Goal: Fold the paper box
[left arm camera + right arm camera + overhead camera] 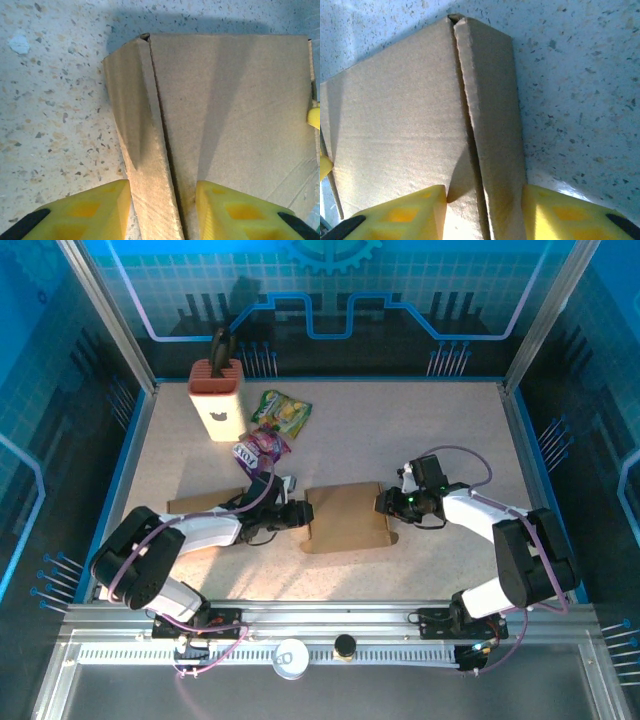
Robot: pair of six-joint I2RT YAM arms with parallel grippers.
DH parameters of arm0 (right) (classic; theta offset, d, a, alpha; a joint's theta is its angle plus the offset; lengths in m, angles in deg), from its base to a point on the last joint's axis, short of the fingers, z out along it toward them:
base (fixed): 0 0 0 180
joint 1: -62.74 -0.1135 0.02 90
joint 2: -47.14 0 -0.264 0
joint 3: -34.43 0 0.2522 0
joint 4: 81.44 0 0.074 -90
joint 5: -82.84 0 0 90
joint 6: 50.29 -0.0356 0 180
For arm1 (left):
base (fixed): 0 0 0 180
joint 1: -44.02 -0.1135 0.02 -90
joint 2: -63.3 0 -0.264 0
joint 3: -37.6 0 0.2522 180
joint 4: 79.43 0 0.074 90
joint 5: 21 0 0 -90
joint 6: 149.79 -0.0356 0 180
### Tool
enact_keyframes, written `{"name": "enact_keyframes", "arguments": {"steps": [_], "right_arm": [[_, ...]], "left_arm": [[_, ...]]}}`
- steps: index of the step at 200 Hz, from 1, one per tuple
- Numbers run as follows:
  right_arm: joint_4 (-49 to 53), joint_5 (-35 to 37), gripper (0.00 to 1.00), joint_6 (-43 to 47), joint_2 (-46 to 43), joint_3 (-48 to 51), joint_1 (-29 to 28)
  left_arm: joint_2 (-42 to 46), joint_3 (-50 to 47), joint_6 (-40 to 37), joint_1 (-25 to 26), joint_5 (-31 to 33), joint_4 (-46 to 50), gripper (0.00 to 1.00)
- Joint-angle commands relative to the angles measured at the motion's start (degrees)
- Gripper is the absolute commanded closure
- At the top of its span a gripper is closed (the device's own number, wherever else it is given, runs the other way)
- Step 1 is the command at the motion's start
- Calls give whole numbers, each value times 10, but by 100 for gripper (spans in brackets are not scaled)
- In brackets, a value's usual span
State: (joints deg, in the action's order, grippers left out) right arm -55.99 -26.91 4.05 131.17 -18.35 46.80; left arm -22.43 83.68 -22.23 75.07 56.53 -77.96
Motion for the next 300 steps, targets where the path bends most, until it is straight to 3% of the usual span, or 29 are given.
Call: {"name": "enact_keyframes", "arguments": {"steps": [1, 30, 73, 155, 214, 274, 300], "right_arm": [[10, -13, 49, 11, -22, 5, 12], [-57, -64, 33, -6, -45, 54, 49], [-82, -132, 25, 2, -16, 51, 69], [-118, -175, 21, 5, 48, 40, 74], [-113, -204, 17, 23, 61, 27, 73], [-154, -270, 17, 15, 86, 15, 42], [-221, -294, 20, -35, 89, 32, 34]], "left_arm": [[14, -15, 5, 7, 2, 21, 62], [31, -25, 11, 9, 4, 16, 62], [53, -32, 20, 9, -11, 8, 61], [23, -39, 32, 9, -15, -15, 67], [10, -58, 35, 2, 3, -31, 84], [-52, -105, 62, -47, -57, -151, 90], [-73, -111, 71, -53, -73, -184, 90]]}}
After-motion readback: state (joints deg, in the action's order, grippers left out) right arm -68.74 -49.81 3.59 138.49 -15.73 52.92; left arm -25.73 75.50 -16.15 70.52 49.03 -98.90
